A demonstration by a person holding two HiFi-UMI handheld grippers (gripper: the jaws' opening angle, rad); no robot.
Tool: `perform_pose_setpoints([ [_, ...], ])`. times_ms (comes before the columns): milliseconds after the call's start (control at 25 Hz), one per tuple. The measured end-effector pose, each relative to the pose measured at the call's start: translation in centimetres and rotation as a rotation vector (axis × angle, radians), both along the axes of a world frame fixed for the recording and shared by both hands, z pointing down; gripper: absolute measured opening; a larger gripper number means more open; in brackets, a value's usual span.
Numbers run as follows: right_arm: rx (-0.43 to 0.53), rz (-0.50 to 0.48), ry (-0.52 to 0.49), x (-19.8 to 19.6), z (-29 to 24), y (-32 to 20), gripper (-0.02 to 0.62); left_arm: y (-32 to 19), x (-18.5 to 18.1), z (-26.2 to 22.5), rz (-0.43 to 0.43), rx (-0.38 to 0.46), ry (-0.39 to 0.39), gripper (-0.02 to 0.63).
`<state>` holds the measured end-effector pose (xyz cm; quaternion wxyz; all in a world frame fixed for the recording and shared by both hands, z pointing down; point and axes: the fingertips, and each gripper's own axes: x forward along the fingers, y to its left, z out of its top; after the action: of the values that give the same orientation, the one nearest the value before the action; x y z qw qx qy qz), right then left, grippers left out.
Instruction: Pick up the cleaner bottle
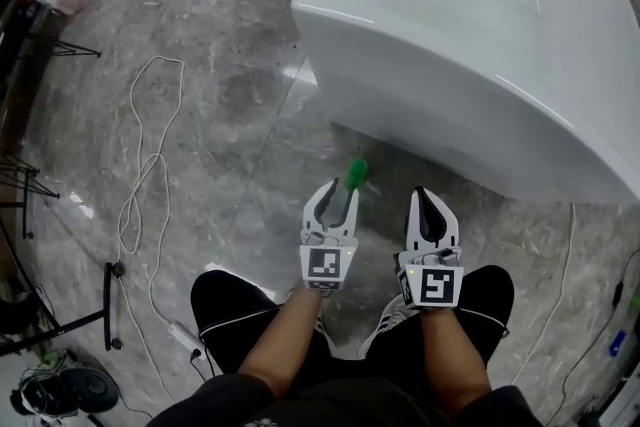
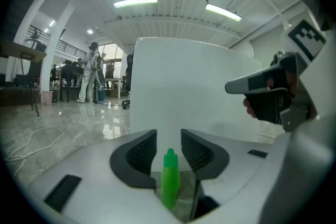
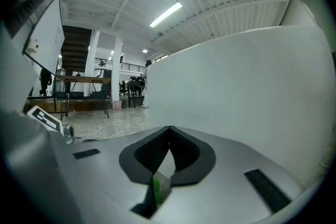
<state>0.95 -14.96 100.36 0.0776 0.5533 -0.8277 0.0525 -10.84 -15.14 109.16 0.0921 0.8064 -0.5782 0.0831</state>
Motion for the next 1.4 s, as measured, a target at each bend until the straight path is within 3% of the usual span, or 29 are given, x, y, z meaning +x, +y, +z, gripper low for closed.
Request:
perform_pose_setpoints([
  [80, 0.002, -0.020, 0.010, -0.6, 0.4, 0.1, 0.017, 0.0, 0.0, 1.4, 0.000, -0.004, -0.004, 0.208],
  [280, -0.002, -0.043, 0.012, -1.4, 0.7, 0.6, 0.017, 0.1, 0.7, 6.8, 0.036, -0.063, -0.051, 0.295],
  [440, -0.015, -0.026, 0.006, -1.0, 1.5, 0.6, 0.017, -1.1, 1.4, 11.5, 0.063, -0.101, -0.096, 0.299],
  [680, -0.008, -0.024, 0.004, -0.9, 1.7, 1.2, 0.017, -3.2, 1.7, 15.9, 0.040, -0.138, -0.086, 0.301],
  [1000, -0.022, -0.033, 0.050, -0.3, 2.6, 1.9, 0.017, -6.6, 2.7, 18.2, -0.018, -0.162, -0.074, 0.301],
  [1240, -0.006, -0.013, 0.010, 0.2, 2.0, 2.2, 0.017, -6.9, 3.3, 19.0, -0.018, -0.159, -0.088, 0.290],
  [1400, -0.003, -0.008, 0.015, 0.3, 2.1, 2.2, 0.017, -6.9, 3.1, 19.0, -0.034, -0.152, -0.110, 0.225],
])
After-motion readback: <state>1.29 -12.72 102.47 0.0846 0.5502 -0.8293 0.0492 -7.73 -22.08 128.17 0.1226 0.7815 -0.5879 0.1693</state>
